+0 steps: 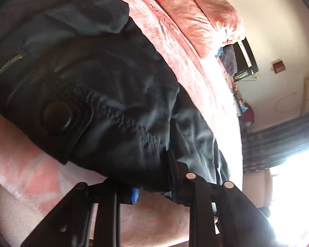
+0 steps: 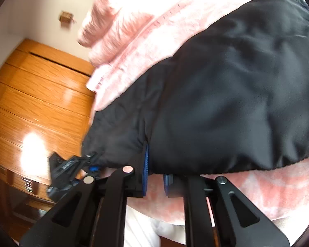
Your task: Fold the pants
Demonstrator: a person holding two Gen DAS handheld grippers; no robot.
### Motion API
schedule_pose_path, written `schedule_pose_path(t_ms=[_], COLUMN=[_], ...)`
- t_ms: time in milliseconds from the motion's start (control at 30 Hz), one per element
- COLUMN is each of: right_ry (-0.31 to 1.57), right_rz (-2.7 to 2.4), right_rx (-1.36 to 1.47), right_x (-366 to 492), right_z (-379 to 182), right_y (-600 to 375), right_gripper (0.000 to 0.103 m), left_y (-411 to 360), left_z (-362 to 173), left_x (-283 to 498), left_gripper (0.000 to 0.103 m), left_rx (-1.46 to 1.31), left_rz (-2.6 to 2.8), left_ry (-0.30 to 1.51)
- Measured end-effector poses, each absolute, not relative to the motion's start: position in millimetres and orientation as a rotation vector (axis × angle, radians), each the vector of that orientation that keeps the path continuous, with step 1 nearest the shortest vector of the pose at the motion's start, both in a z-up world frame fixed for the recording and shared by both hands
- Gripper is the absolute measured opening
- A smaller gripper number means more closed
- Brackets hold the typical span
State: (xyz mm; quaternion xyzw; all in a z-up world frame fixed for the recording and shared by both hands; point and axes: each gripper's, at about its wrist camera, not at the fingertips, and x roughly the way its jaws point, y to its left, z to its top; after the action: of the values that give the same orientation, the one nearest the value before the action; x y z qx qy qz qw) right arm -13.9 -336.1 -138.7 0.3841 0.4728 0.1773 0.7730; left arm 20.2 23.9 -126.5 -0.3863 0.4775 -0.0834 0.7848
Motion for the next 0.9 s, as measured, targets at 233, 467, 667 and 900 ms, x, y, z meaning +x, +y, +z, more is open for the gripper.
schedule_pose_path(t_ms=[233,467,667,900], right_ry=[1.111,1.027,0.944,0.845], right_rz=[0.355,0.251,0.134,0.076], right_rx=[0.886,0.925,1.069,1.155], right_x=[-14,-54,-80,-72], right_z=[-171,-160,-171,-189], right_y=[-344,-407,-471,-504], right_gripper=[0.025,0.04,0.041,0.041], left_y=[17,-13,-63,-88], left_z=[-146,-132,-133,-131], left_x=[20,8,7,20], left_gripper=[0.023,0.05,0.059,0.06], left_rx=[-0.752,-0.702,-0.623,-0.617], left_rz=[-0.154,-0.162,-0.216,-0.221], left_ry=[1.078,1.1,1.14,1.149])
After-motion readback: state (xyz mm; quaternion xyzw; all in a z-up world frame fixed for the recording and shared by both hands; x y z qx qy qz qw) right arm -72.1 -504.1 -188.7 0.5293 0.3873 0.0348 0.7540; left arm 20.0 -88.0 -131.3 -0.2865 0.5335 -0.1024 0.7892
